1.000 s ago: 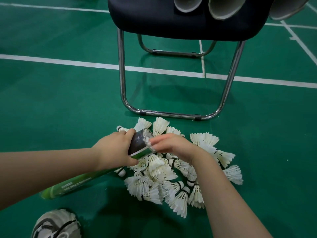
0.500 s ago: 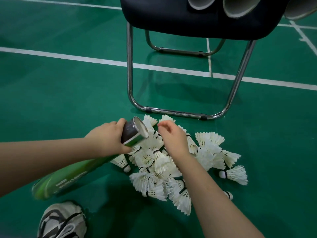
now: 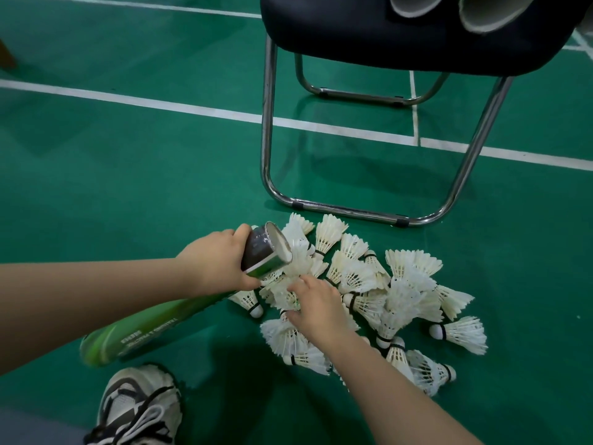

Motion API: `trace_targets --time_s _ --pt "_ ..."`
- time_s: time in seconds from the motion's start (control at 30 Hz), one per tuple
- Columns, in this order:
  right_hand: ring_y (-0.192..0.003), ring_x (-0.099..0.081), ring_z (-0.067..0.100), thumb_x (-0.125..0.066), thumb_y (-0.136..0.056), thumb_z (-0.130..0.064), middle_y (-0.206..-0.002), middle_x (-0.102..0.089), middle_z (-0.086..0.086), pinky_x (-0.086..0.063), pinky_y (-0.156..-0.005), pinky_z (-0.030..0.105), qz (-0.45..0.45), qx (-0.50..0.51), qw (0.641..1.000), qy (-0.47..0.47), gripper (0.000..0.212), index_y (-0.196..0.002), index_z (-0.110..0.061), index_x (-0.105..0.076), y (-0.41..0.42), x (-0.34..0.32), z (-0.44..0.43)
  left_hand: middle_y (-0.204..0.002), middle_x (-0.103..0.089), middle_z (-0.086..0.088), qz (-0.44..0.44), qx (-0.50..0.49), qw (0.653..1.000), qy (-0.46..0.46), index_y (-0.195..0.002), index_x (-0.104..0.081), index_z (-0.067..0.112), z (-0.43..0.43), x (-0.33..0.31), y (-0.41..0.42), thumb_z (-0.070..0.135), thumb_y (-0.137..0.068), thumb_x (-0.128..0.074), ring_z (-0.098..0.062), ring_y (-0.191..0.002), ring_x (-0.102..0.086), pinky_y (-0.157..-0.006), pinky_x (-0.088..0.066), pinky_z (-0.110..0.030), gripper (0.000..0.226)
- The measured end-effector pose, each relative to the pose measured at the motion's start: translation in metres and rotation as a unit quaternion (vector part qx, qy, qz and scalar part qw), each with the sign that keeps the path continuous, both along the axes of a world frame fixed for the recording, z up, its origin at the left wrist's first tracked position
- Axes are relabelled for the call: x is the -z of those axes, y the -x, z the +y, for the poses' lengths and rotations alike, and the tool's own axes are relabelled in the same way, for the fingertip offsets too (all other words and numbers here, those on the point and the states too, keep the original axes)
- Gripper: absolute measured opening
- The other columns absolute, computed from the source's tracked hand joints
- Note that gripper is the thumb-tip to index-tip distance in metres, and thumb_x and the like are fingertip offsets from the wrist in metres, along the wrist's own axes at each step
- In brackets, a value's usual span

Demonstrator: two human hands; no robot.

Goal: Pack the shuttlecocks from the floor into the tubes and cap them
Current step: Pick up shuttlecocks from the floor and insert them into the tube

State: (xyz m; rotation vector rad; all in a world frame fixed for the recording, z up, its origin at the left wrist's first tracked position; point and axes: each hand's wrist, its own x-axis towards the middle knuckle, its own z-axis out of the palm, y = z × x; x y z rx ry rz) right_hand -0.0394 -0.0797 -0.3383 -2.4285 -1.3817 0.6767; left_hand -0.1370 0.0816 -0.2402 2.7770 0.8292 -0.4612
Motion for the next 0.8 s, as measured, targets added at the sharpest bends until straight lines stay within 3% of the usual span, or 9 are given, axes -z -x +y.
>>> trace_targets --time_s 0.07,0.17,0.43,0.63,0.8 --pt "-0.114 -0.048 0.015 -0.054 -0.089 -0.036 -0.121 -0.054 -0.008 -0.027 -0.109 0.037 0.012 0.035 0.999 -0.027 0.034 -0.121 -0.025 -0.053 -0.001 0.001 0.000 -0.095 -0.054 0.000 0.000 -0.005 1.000 0.002 -0.114 -0.035 0.021 0.000 0.000 0.001 0.059 -0.067 -0.065 -0.020 -0.083 -0.053 -0.071 -0.049 -0.033 0.067" --pt "-0.116 -0.048 0.014 -0.054 -0.089 -0.035 -0.124 -0.054 -0.008 -0.027 -0.108 0.036 0.048 0.083 0.994 -0.056 0.040 -0.127 -0.026 -0.048 -0.008 -0.002 0.000 -0.096 -0.055 0.000 -0.002 -0.014 1.000 0.002 -0.115 -0.035 0.021 0.003 -0.001 0.002 0.060 -0.067 -0.065 -0.020 -0.083 -0.054 -0.072 -0.050 -0.035 0.068" --pt "-0.133 -0.030 0.017 -0.065 -0.078 -0.046 -0.144 -0.034 -0.007 -0.016 -0.114 0.045 -0.015 -0.044 0.999 0.017 0.080 -0.143 -0.031 -0.022 0.000 -0.001 0.003 -0.093 -0.052 0.002 0.009 -0.006 1.000 0.004 -0.118 -0.034 0.021 -0.001 -0.002 0.002 0.059 -0.069 -0.065 -0.019 -0.081 -0.052 -0.068 -0.047 -0.030 0.070" --pt "-0.121 -0.040 0.023 -0.059 -0.084 -0.018 -0.130 -0.042 0.002 -0.030 -0.099 0.037 -0.104 -0.050 0.993 0.024 0.068 -0.143 -0.023 -0.025 0.009 0.007 0.012 -0.093 -0.051 0.002 0.010 0.001 1.000 0.000 -0.119 -0.033 0.020 -0.005 0.000 0.002 0.058 -0.069 -0.064 -0.019 -0.081 -0.052 -0.065 -0.043 -0.028 0.070" --pt "-0.118 -0.045 0.017 -0.058 -0.082 -0.033 -0.127 -0.044 -0.006 -0.021 -0.107 0.038 -0.058 -0.008 0.998 -0.002 0.067 -0.141 -0.026 -0.029 0.001 -0.001 0.009 -0.096 -0.053 0.002 0.008 0.001 1.000 0.001 -0.122 -0.033 0.021 -0.004 0.002 0.005 0.059 -0.069 -0.064 -0.018 -0.083 -0.052 -0.068 -0.046 -0.030 0.073"
